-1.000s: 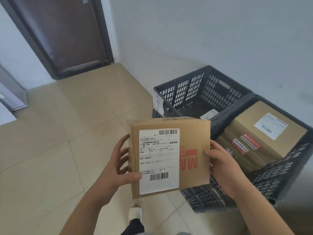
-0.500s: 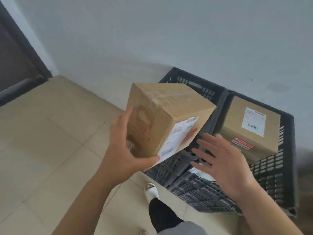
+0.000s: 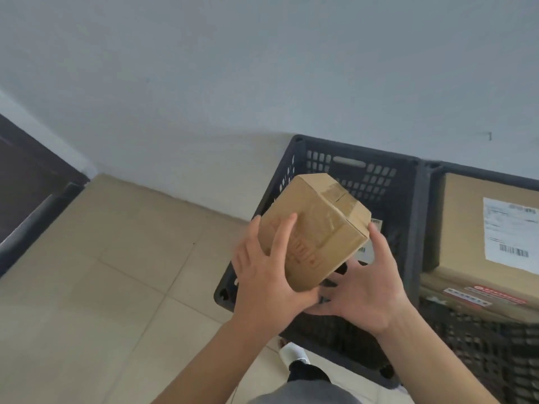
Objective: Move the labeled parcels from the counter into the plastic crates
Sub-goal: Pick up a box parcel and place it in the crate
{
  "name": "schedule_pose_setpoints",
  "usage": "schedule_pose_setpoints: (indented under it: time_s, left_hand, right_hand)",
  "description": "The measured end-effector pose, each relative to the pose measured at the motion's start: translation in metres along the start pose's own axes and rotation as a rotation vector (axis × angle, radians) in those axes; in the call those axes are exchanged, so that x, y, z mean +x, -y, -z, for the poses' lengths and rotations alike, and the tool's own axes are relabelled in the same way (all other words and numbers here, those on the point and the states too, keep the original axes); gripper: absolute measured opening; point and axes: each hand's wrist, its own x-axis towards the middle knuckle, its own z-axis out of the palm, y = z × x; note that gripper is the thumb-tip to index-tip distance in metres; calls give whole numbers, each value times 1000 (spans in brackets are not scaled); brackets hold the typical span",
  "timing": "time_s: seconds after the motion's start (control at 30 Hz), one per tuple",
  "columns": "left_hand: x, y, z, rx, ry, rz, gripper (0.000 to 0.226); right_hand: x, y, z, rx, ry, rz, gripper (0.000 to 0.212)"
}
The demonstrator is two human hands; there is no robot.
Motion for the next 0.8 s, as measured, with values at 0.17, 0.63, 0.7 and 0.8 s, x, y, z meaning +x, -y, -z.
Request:
schedule_pose_setpoints:
  time_s: [0.17,0.63,0.7,0.8]
  left_hand:
    - [32,8,-29,-65,183,58,133]
    - [73,63,-89,-802,619,792,66]
    - [87,72,-99,-803,646,845,63]
    - [104,83,-123,-834,669,935,62]
  right_hand:
    - [40,22,18,46,-81,7,86]
    - [143,13,58,-97,-292,186,46]
    - [159,15,58,-71,-301,254,41]
    - [181,22,55,-112,-343,322,36]
